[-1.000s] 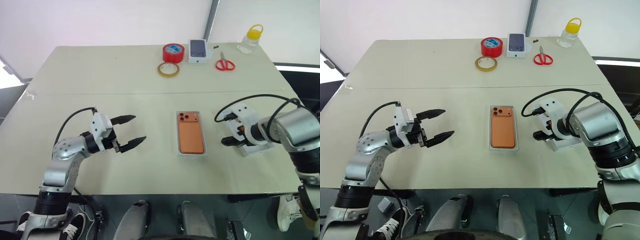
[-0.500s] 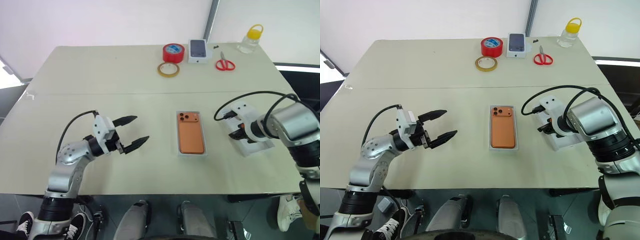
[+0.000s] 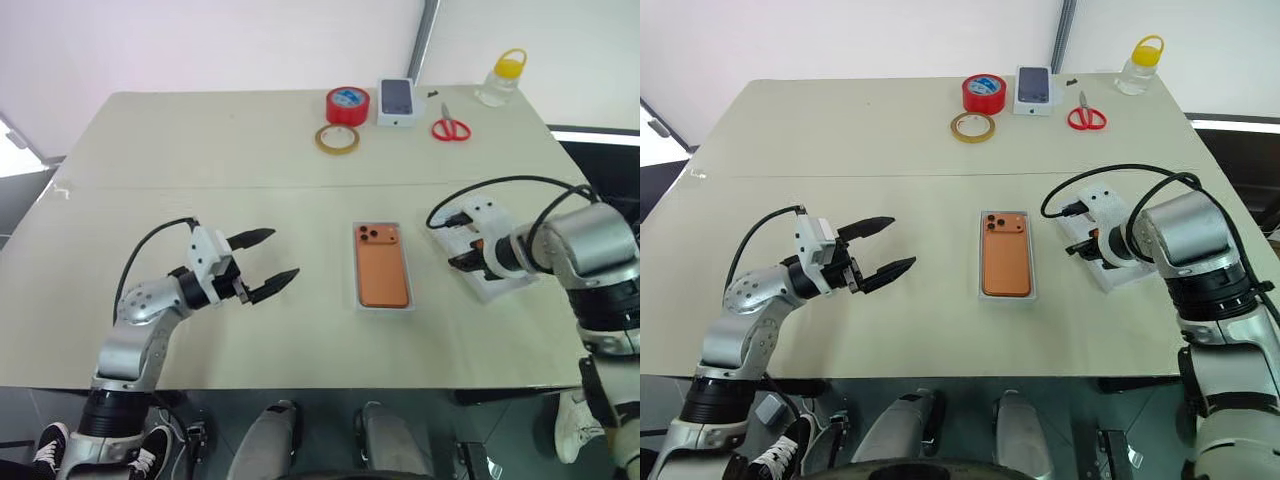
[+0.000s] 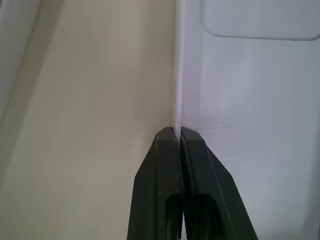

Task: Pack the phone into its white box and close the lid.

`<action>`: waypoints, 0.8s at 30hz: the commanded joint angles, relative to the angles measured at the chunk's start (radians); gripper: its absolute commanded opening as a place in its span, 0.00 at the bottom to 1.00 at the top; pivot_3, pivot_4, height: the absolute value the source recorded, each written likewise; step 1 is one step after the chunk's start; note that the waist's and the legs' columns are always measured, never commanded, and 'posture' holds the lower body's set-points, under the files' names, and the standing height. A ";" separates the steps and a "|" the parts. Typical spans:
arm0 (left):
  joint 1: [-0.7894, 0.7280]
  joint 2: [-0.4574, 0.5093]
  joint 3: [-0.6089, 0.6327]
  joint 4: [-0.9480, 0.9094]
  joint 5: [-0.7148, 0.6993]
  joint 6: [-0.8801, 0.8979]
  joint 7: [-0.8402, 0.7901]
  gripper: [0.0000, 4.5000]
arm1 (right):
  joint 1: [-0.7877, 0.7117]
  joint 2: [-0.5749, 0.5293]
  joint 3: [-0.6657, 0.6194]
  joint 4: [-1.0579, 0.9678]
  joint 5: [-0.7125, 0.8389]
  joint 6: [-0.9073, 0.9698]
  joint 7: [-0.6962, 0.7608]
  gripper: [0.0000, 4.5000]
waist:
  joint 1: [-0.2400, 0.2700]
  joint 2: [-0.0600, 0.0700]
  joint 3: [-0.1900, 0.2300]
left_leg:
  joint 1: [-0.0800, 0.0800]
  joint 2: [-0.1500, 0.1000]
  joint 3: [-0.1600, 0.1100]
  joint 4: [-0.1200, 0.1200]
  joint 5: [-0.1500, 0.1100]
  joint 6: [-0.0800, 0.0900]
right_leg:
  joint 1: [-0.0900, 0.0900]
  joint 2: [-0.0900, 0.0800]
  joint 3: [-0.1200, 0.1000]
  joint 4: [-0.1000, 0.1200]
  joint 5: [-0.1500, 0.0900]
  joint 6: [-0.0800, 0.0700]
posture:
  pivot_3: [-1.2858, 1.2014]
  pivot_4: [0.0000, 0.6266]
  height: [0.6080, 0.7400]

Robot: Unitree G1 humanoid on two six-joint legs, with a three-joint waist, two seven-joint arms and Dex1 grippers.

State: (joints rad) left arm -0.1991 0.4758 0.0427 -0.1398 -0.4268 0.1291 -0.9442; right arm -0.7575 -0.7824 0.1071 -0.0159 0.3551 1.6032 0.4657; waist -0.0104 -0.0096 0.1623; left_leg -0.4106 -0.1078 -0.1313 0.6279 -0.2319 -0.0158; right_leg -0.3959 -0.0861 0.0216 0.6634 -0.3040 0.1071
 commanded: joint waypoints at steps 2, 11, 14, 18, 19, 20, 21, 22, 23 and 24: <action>-0.029 0.023 0.026 0.014 -0.020 0.000 -0.012 1.00 | -0.091 0.076 -0.159 0.077 -0.030 -0.040 -0.059 0.01 | -0.004 0.001 0.000 | 0.000 0.000 0.000 0.000 0.000 0.000 | 0.000 0.000 0.000 0.000 0.000 0.000 | 0.52 0.24 1.00; -0.133 0.044 0.067 0.065 -0.048 0.071 0.015 1.00 | -0.241 0.530 -0.696 0.005 0.174 -0.077 -0.101 0.01 | -0.004 0.002 0.001 | 0.000 0.002 -0.001 -0.002 0.001 -0.002 | -0.003 0.003 0.001 0.002 0.001 -0.001 | 0.52 0.24 1.00; -0.159 0.052 0.080 0.076 -0.058 0.088 0.025 1.00 | -0.228 0.662 -0.807 -0.064 0.245 -0.034 -0.120 0.01 | -0.003 0.002 0.001 | 0.000 0.001 -0.001 -0.003 0.001 -0.002 | -0.003 0.002 0.001 0.002 0.001 -0.001 | 0.52 0.24 1.00; -0.177 0.055 0.096 0.075 -0.072 0.114 0.041 1.00 | -0.103 0.789 -0.801 -0.193 0.371 0.011 -0.143 0.01 | -0.003 0.002 0.001 | 0.000 0.001 -0.001 -0.002 0.001 -0.002 | -0.003 0.003 0.001 0.002 0.001 -0.001 | 0.52 0.24 1.00; -0.178 0.054 0.099 0.073 -0.073 0.118 0.046 1.00 | -0.078 0.809 -0.795 -0.214 0.408 0.011 -0.157 0.01 | -0.006 0.002 0.001 | 0.000 0.001 -0.001 -0.002 0.001 -0.002 | -0.003 0.003 0.001 0.003 0.001 -0.001 | 0.52 0.24 1.00; -0.179 0.053 0.101 0.071 -0.077 0.127 0.051 1.00 | -0.063 0.828 -0.795 -0.233 0.443 0.011 -0.172 0.01 | -0.007 0.003 0.001 | 0.000 0.001 -0.001 -0.002 0.001 -0.002 | -0.003 0.003 0.001 0.003 0.001 -0.001 | 0.52 0.24 1.00; -0.177 0.051 0.103 0.068 -0.079 0.132 0.055 1.00 | -0.047 0.853 -0.798 -0.245 0.513 0.011 -0.198 0.01 | -0.008 0.004 0.002 | 0.000 0.001 -0.001 -0.002 0.001 -0.002 | -0.004 0.002 0.002 0.003 0.001 -0.001 | 0.52 0.24 1.00; -0.174 0.046 0.103 0.063 -0.085 0.145 0.066 1.00 | -0.016 0.867 -0.778 -0.260 0.590 0.011 -0.222 0.01 | -0.010 0.004 0.002 | 0.000 0.001 -0.001 -0.002 0.001 -0.002 | -0.004 0.002 0.002 0.004 0.001 -0.001 | 0.52 0.24 1.00; -0.173 0.043 0.102 0.059 -0.089 0.155 0.074 1.00 | 0.006 0.875 -0.763 -0.269 0.653 0.011 -0.246 0.01 | -0.011 0.004 0.002 | 0.000 0.001 0.000 -0.002 0.002 -0.002 | -0.005 0.002 0.003 0.005 0.001 -0.001 | 0.52 0.24 1.00; -0.171 0.036 0.102 0.054 -0.094 0.166 0.087 1.00 | 0.041 0.881 -0.742 -0.276 0.720 0.011 -0.275 0.01 | -0.012 0.004 0.002 | 0.000 0.001 0.000 -0.003 0.002 -0.003 | -0.006 0.003 0.003 0.005 0.001 -0.001 | 0.52 0.24 1.00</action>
State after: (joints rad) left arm -0.3652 0.5117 0.1148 -0.0481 -0.4939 0.2835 -0.8746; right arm -0.7292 0.0846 -0.6690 -0.2431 0.9407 1.6074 0.2230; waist -0.0224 -0.0055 0.1643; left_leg -0.4111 -0.1059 -0.1313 0.6243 -0.2300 -0.0188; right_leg -0.4019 -0.0830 0.0246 0.6684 -0.3031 0.1059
